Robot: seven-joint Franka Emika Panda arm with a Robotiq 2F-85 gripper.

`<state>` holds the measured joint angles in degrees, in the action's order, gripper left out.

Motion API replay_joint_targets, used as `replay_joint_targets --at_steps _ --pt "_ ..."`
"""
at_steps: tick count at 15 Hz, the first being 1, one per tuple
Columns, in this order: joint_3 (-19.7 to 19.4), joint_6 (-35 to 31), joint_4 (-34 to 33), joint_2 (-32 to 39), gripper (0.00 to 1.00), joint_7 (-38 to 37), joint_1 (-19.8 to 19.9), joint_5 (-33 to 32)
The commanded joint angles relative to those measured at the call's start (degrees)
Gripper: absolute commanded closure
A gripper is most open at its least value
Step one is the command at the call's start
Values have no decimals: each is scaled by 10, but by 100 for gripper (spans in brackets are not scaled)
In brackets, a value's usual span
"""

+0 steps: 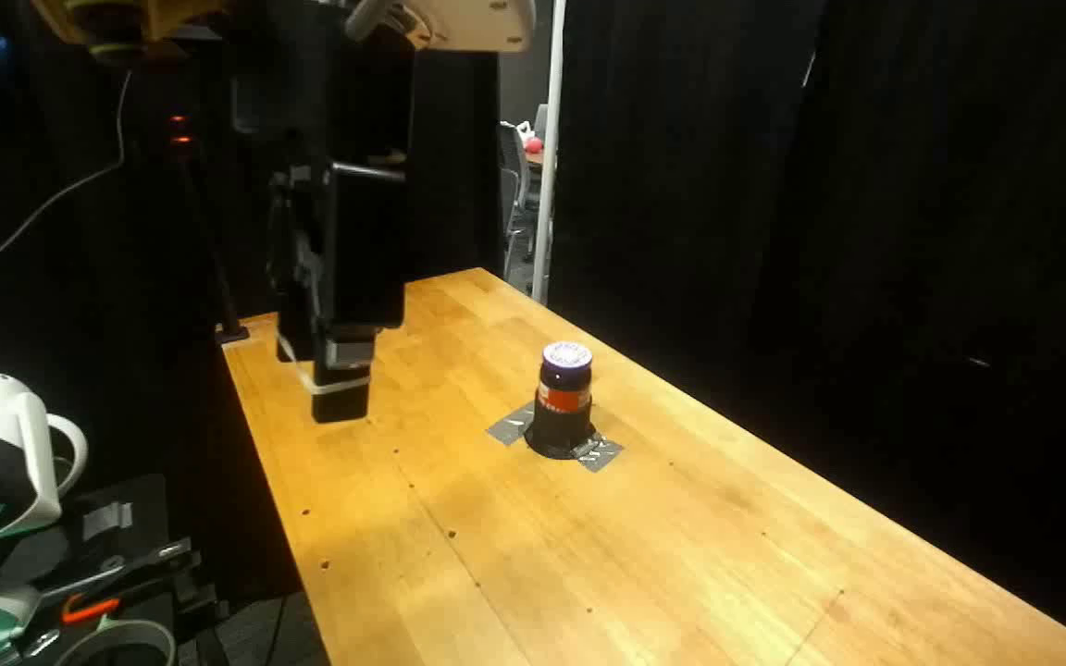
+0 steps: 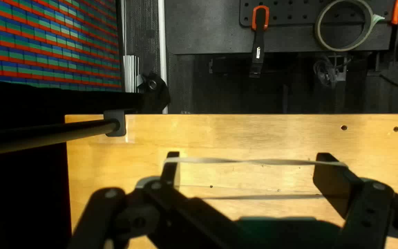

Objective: Put an elastic band on the cup

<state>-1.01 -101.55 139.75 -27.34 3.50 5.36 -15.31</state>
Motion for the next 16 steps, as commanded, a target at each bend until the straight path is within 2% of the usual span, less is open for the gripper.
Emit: replay_joint_targets --at_steps 1,7,12,16 --pt "-7 2 -2 0 0 -3 -8 -3" --pt "-7 2 -6 -1 0 -3 -8 -3" --pt "15 -91 -113 148 0 -28 -44 32" --pt "35 -119 -213 276 0 -25 -71 56"
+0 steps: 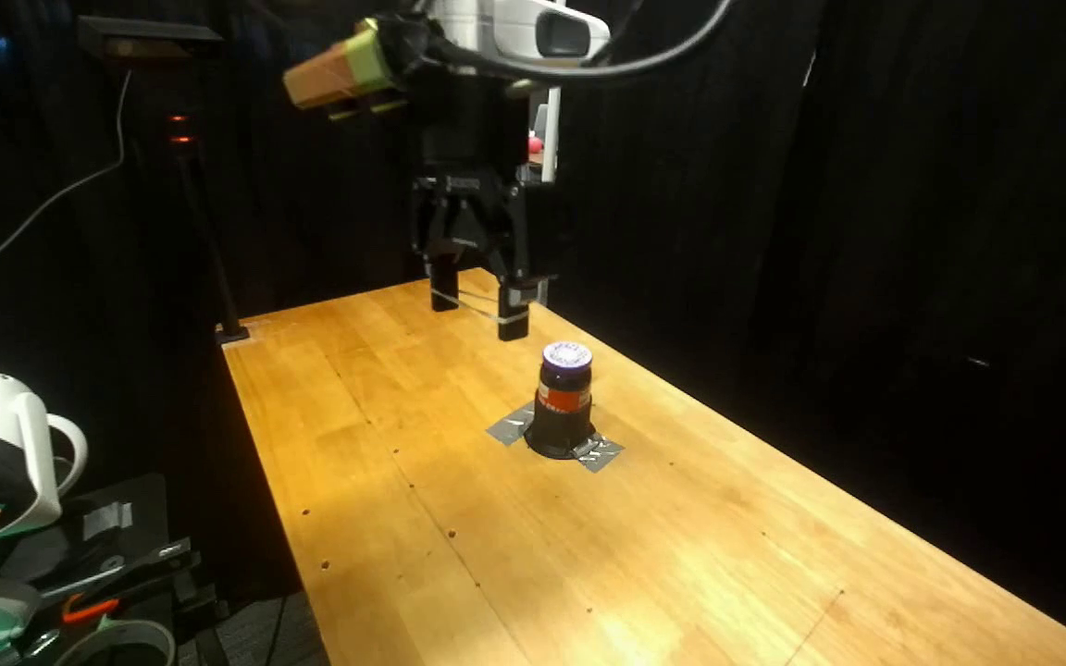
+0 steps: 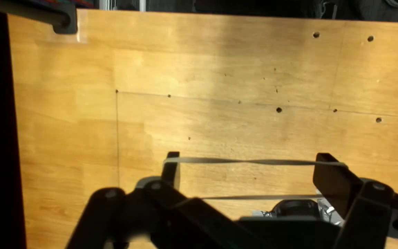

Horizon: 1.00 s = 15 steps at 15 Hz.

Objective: Put an elastic band on the cup

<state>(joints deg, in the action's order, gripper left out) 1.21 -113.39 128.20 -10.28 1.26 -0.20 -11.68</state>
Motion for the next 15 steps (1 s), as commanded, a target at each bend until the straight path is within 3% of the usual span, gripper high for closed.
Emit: replay_joint_targets --at_steps 1,5,8,15 --pt "18 0 -126 139 0 -3 -22 30" --pt "35 2 -236 255 0 -7 -43 72" --pt "34 -60 -277 308 0 -38 -56 60" --pt "30 -179 -333 395 0 -31 -61 62"
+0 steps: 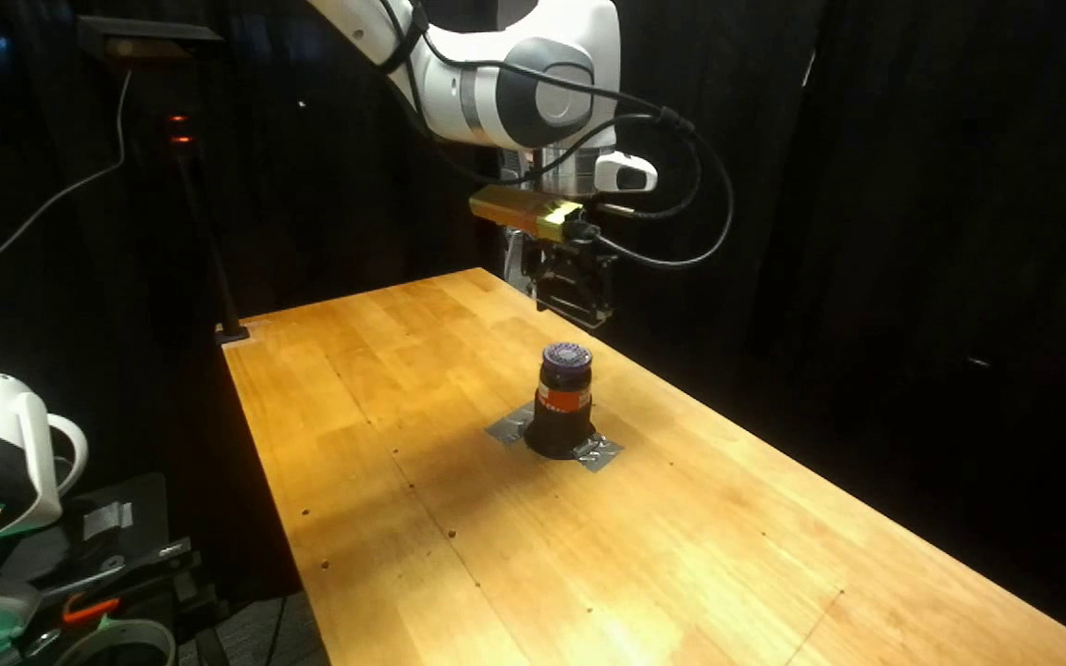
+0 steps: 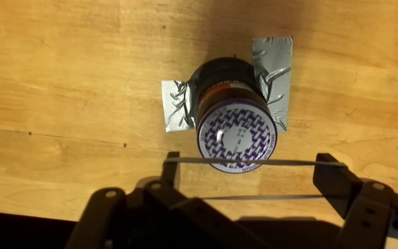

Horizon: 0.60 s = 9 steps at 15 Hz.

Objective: Put an elastic band on the cup

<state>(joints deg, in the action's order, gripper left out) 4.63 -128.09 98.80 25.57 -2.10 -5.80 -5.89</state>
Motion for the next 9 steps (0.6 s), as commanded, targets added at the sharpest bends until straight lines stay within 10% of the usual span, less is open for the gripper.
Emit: replay_joint_targets --at_steps 1,9 --pt "-5 -44 -45 47 0 4 -4 6" --pt "-1 -40 -86 108 0 22 8 21"
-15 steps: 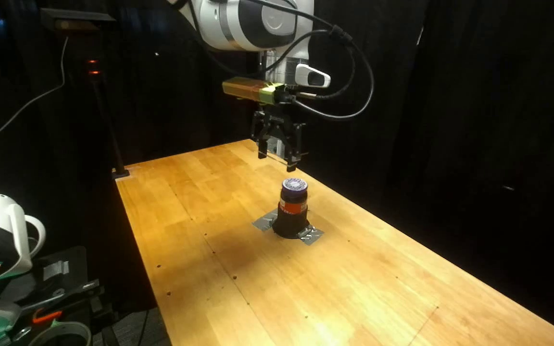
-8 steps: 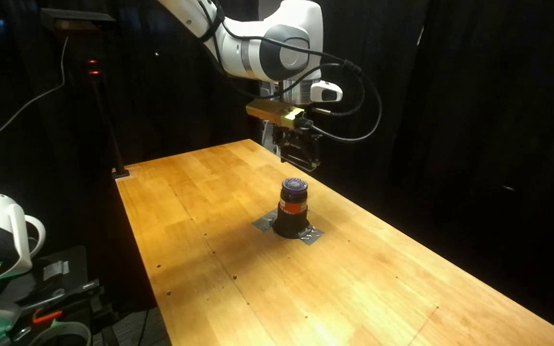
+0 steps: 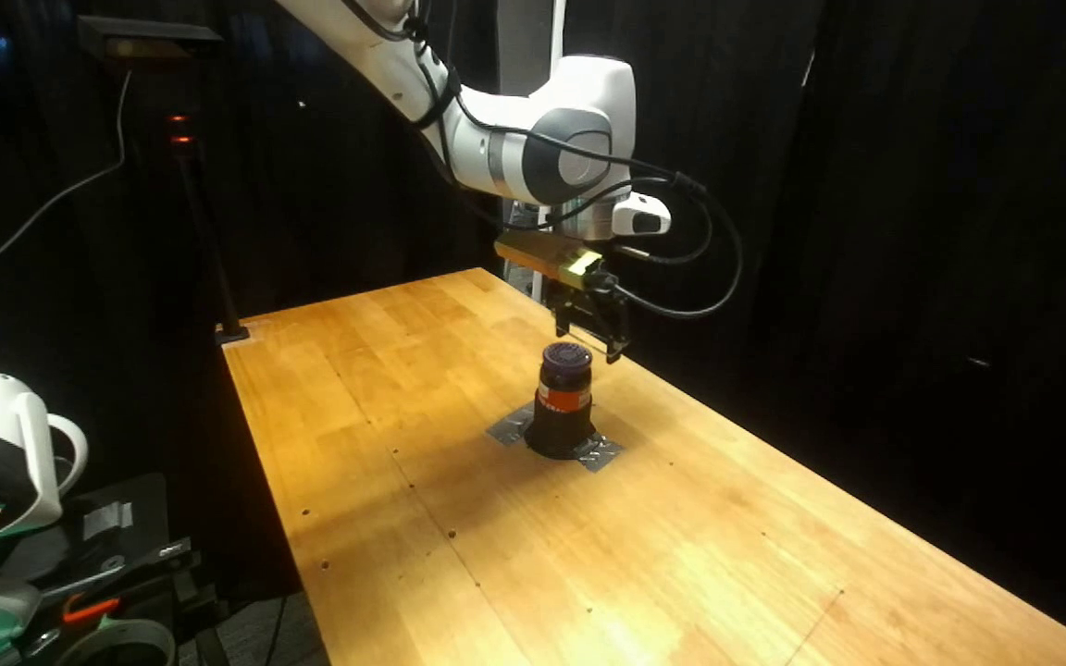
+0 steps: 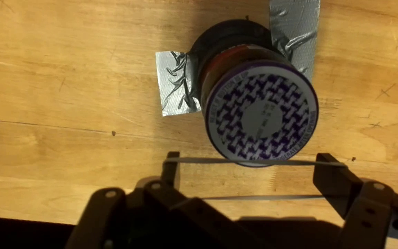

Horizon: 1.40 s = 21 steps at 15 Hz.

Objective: Put an elastic band on the cup

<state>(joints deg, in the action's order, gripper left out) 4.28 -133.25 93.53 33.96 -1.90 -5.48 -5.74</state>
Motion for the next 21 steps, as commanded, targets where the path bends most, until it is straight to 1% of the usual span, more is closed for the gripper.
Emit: replay_joint_targets --at_steps 1,8,11,15,21 --pt "3 17 -35 28 0 23 6 23" --pt "8 61 -29 31 0 43 16 51" --pt "1 69 -3 4 0 35 15 48" --pt "1 62 37 -29 0 38 21 50" --pt "12 68 104 -62 0 77 39 81"
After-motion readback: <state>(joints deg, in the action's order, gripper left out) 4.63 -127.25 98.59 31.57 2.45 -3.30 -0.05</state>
